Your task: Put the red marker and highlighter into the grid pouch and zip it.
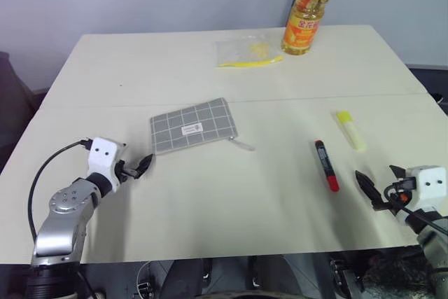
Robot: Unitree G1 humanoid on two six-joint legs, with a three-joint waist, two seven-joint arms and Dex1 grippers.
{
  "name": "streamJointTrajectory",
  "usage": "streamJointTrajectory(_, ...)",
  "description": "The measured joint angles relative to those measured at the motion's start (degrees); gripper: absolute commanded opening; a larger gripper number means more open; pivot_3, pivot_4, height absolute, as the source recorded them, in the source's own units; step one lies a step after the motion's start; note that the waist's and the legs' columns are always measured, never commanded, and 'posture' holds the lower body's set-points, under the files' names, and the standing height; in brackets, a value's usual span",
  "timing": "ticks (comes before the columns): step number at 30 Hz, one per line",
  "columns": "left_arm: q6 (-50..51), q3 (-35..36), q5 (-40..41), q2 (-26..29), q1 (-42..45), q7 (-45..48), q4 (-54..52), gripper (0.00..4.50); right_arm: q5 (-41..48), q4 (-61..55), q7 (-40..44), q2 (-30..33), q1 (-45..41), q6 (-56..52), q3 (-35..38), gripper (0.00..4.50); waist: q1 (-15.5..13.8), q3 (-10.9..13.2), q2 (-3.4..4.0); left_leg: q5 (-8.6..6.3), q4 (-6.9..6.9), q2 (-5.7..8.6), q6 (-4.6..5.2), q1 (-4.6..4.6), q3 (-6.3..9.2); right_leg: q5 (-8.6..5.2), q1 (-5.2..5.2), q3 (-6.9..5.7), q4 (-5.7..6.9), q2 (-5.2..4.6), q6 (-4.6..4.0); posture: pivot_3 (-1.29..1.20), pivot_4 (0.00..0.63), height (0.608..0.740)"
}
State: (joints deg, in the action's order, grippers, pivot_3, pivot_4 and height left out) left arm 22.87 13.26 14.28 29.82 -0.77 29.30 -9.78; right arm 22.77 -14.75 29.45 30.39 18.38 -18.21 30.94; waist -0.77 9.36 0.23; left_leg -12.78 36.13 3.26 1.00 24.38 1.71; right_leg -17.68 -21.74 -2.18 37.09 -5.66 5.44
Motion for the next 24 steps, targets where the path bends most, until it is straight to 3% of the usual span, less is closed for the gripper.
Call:
streamJointTrajectory(15,0.3,1.9,1.1,2.2,-1.2,0.0,-2.1,4.42,-0.1,-0.3,0.0,0.4,-5.1,-0.3,-1.9,4.50,0.1,0.0,0.00,0.00,0.00,0.00,0.00,0.00,-0.01,0.00,-0.01,0.00,0.00,0.00,0.00,0.00,0.150,0.740)
streamJointTrajectory(24,-1.3,2.1,-0.5,3.2,-3.1,-0.1,-2.1,4.42,0.0,-3.0,0.8,1.1,-10.8,-4.4,-10.1,4.50,0.0,0.0,0.00,0.00,0.00,0.00,0.00,0.01,-0.01,0.00,-0.03,0.00,0.01,0.00,0.00,0.00,0.150,0.740)
